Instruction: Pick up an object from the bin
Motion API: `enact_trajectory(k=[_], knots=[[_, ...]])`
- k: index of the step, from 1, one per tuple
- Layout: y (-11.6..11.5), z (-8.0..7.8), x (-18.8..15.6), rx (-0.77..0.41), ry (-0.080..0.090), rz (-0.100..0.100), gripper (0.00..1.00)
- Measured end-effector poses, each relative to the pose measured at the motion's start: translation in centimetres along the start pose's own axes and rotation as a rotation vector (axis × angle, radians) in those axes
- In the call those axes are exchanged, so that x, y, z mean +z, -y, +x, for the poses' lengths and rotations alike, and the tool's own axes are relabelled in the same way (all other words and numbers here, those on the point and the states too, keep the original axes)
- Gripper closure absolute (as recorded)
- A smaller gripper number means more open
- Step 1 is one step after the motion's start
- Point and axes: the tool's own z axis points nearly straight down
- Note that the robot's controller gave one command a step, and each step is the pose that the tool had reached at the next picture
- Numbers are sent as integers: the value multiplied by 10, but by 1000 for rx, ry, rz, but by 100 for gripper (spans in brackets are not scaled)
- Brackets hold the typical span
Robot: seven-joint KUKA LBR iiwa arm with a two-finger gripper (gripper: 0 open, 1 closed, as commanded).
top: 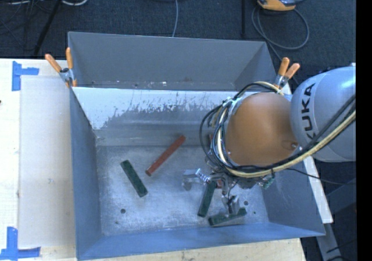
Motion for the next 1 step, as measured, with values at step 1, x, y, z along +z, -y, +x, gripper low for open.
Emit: enact_trajectory(k=[1], knots=[[23, 4, 58, -340, 2, 3, 0]])
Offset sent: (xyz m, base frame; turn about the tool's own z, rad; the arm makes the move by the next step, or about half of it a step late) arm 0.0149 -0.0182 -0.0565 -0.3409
